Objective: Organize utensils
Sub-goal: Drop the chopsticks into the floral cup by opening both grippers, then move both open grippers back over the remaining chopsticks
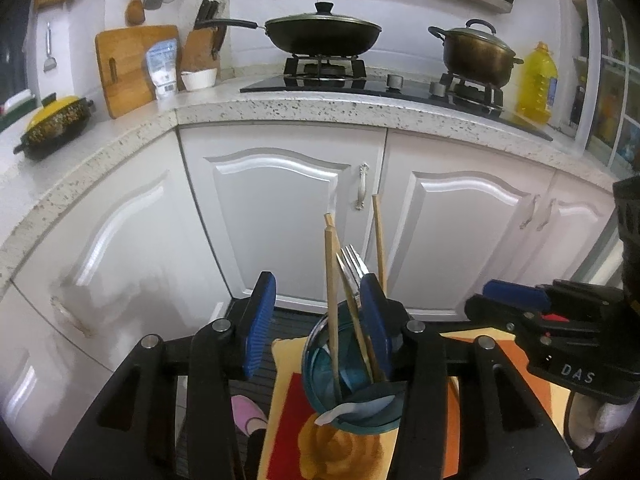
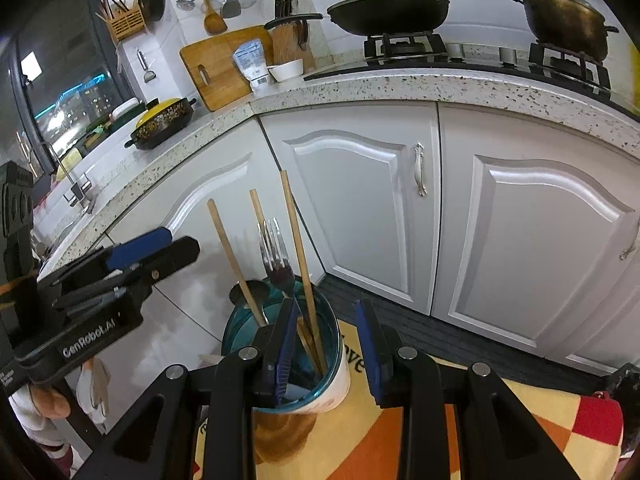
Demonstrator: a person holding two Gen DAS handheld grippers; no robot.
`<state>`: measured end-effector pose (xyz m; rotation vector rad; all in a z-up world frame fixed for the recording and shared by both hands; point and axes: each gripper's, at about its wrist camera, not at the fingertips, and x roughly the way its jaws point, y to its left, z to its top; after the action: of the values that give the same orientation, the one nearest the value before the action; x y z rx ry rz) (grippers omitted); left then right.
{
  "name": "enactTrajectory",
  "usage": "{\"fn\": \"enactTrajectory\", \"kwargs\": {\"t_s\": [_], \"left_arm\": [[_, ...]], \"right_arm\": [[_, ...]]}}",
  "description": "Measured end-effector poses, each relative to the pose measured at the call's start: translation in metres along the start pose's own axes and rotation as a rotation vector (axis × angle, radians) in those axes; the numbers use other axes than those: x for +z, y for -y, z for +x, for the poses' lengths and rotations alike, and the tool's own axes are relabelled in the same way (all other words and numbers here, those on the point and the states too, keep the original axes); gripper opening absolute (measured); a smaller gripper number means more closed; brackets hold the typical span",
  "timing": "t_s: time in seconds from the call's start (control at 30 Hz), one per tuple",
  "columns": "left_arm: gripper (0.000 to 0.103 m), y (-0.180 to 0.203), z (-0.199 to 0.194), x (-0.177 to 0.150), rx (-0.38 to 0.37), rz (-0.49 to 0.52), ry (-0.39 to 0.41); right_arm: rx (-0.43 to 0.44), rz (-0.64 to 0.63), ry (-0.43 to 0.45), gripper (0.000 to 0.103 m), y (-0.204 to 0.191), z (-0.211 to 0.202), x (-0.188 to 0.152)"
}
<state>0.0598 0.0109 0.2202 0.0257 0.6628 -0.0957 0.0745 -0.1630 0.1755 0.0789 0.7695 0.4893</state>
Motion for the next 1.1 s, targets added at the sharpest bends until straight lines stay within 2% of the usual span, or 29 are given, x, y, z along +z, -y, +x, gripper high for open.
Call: {"fn": "enactTrajectory", "kwargs": {"t_s": [0.27,0.5,1.1], "left_arm": [[0.048,0.012,-0.022,-0.009,0.055,0.041,0.032],[0.048,0.031,-0.040,-0.023,0.045,0.080,0.052],[0.048,0.085,-0.062,-0.057,-0.024,0.142,0.015]], "right_arm": [[-0.021,0.009,0.005,0.033,0.003,-0.023,-0.021],[-0.044,0.018,0.006,0.034,0.007,-0.043,-0.041],[-0.108,0.067,-0.018,0.038,0.028,-0.085,-0.101]]}}
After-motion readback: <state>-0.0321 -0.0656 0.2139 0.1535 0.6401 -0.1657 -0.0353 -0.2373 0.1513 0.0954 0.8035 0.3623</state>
